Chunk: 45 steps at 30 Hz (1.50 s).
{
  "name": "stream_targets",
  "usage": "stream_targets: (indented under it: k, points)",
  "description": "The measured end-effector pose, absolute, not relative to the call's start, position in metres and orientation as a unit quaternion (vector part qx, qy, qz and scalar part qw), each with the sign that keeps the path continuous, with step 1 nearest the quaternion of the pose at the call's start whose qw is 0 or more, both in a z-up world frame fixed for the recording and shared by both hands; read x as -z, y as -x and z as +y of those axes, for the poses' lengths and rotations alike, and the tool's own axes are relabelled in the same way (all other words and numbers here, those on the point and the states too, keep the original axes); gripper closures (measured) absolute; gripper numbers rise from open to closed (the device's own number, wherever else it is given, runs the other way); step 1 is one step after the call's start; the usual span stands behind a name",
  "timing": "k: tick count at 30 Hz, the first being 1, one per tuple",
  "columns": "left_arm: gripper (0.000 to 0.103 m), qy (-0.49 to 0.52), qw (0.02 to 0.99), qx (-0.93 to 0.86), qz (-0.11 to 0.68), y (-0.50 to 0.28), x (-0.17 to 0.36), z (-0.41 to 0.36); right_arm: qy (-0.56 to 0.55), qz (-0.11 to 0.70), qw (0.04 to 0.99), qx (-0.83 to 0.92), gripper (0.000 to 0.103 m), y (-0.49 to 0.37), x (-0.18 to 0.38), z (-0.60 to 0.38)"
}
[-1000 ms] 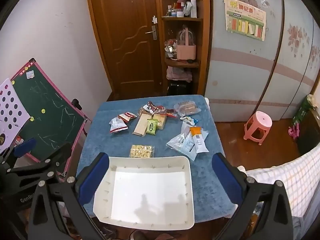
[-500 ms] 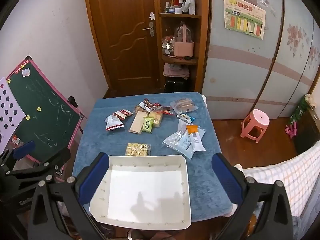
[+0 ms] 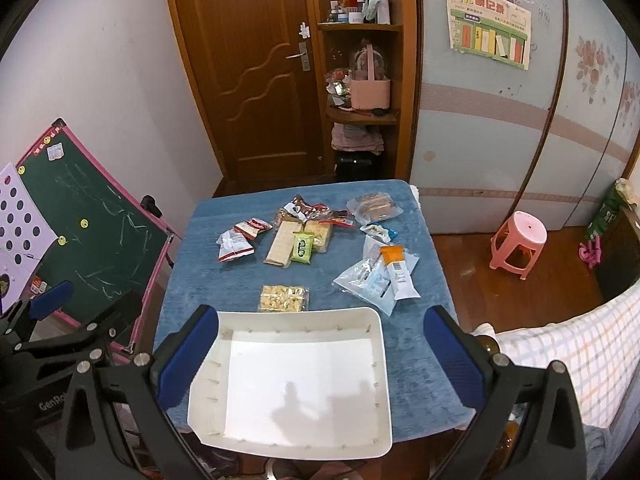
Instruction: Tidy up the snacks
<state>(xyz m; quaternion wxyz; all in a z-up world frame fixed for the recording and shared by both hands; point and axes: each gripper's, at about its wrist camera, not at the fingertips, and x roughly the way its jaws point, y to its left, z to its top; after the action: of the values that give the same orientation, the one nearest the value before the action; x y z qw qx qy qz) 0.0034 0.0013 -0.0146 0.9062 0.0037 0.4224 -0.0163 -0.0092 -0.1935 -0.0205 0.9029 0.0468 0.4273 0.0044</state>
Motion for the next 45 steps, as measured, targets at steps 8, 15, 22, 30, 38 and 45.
stream_targets:
  k: [8,15,22,30,38,45]
  points:
    - [0.001,-0.005,0.91,0.016,0.415,-0.003,0.011,0.004,-0.048,0.426,0.904,-0.003,0.0,0.009,0.02,-0.19]
    - [0.001,-0.017,0.911,0.012,0.411,-0.002,0.007,0.002,-0.052,0.42,0.906,0.002,0.0,0.009,0.019,-0.191]
    - [0.001,-0.014,0.905,0.009,0.424,-0.003,0.012,0.004,-0.06,0.42,0.906,-0.001,0.0,0.012,0.019,-0.192]
    - [0.001,-0.006,0.907,0.022,0.421,-0.001,0.012,0.006,-0.079,0.421,0.904,0.012,0.0,0.019,0.022,-0.202]
    - [0.001,-0.012,0.907,0.03,0.421,0.004,0.014,0.0,-0.055,0.423,0.904,0.009,0.0,0.023,0.023,-0.196]
    - [0.004,-0.014,0.905,0.039,0.423,0.009,0.013,-0.001,-0.079,0.403,0.912,0.004,0.0,0.034,0.018,-0.203]
